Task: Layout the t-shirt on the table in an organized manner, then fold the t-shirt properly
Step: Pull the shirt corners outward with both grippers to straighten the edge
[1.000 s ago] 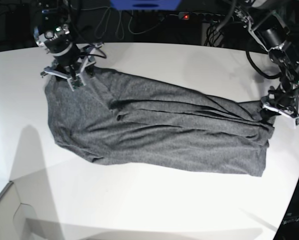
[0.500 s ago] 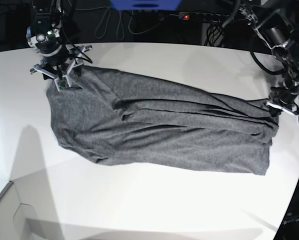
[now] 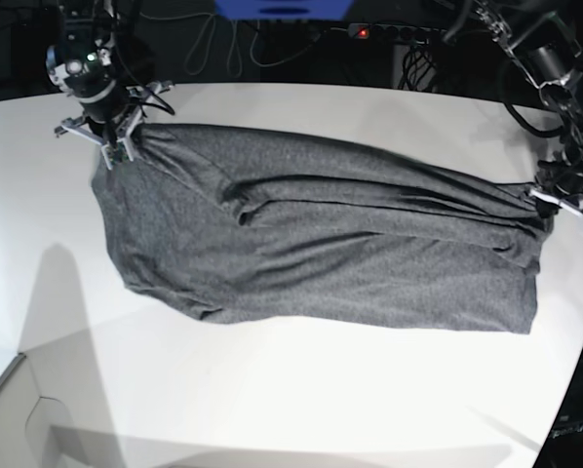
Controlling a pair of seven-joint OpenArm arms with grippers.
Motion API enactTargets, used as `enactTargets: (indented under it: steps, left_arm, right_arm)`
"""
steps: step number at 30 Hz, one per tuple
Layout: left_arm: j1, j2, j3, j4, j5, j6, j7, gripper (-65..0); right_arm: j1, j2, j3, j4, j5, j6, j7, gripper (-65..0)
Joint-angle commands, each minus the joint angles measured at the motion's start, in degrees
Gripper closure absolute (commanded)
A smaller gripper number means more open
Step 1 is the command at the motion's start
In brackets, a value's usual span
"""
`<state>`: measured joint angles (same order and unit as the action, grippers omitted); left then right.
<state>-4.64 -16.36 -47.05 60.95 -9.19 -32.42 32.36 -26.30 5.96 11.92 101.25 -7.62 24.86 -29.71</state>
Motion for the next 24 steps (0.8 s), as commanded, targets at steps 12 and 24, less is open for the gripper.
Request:
enactTargets:
  steps: [12, 24]
  left_arm:
    - [7.1, -1.7, -0.4, 9.1, 0.2, 0.2, -0.7, 0.0]
    - [14.8, -1.6, -0.6, 13.8, 0.2, 0.2, -0.7, 0.0]
  right_arm:
    - [-4.2, 0.6, 0.3, 4.9, -1.1, 0.1, -1.5, 0.0]
    - [-10.4, 0.7, -1.3, 6.4, -1.0, 0.1, 1.4, 0.0]
